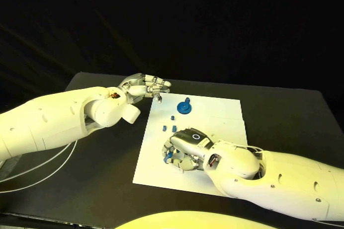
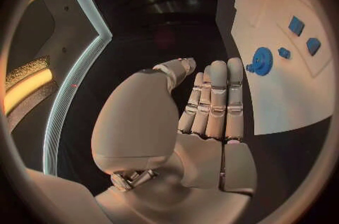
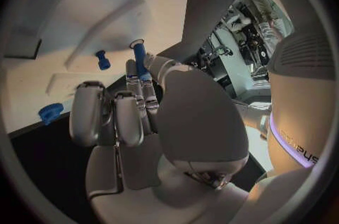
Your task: Assemble the parts on the task board
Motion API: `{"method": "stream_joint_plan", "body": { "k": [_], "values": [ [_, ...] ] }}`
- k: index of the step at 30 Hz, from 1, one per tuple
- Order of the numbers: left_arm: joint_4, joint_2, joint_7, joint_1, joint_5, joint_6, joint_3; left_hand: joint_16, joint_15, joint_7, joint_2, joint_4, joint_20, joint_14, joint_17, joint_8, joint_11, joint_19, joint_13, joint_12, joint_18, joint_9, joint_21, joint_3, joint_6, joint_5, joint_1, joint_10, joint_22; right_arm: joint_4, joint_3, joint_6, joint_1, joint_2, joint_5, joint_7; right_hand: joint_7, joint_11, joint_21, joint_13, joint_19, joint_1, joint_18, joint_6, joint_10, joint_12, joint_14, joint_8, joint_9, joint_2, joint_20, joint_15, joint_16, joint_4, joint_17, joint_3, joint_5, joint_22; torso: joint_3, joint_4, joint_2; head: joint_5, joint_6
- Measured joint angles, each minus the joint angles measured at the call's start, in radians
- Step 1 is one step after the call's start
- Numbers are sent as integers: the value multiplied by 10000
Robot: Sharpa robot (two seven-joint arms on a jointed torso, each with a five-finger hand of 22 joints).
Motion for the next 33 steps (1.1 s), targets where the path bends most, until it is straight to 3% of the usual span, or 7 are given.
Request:
{"method": "stream_joint_plan", "body": {
  "k": [33],
  "values": [
    [-5, -26, -73, -1, -1, 16, -4, 0, 0, -35, 0, 55, 0, 0, -9, 28, -33, 0, 0, 39, 0, 0, -39, 4, -36, 0, 0, -33, -23, 97, -9, 425, -4, -60, -225, -291, 10, 34, -40, 15, 0, -106, 1, 10, 34, 0, -18, 13, 55, 35, 0, -18, -1, -278, -79, 219, -31, -4, -14, 7, -3, 8, -64]
  ]
}}
